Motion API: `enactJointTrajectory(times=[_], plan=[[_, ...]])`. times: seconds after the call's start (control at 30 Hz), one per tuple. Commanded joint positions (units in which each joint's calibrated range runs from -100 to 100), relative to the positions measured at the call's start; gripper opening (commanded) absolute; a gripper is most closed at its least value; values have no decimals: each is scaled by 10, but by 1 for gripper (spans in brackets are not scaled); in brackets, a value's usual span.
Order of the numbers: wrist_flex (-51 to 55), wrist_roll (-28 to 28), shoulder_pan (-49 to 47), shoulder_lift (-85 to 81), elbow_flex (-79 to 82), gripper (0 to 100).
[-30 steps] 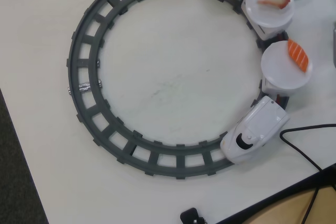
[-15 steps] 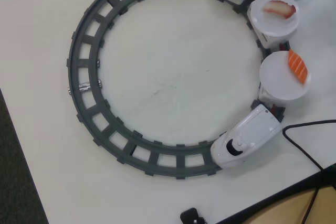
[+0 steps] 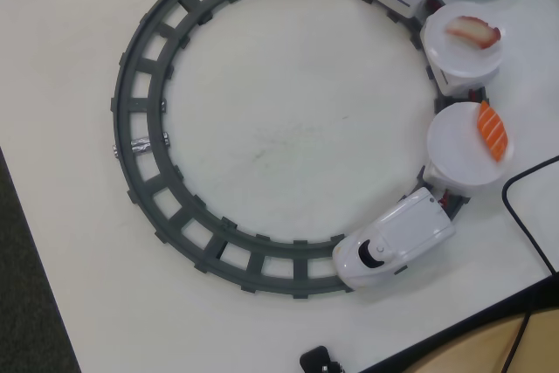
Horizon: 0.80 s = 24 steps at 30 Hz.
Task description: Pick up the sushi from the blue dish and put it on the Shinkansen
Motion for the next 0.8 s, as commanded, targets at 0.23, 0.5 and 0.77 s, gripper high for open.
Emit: enactJointTrajectory(times=[0.23,0.5,0.77], plan=[[-13,195,-4,253,-164,14],[-5,245,-2,369,-273,35],[-13,263,-5,450,-316,37]])
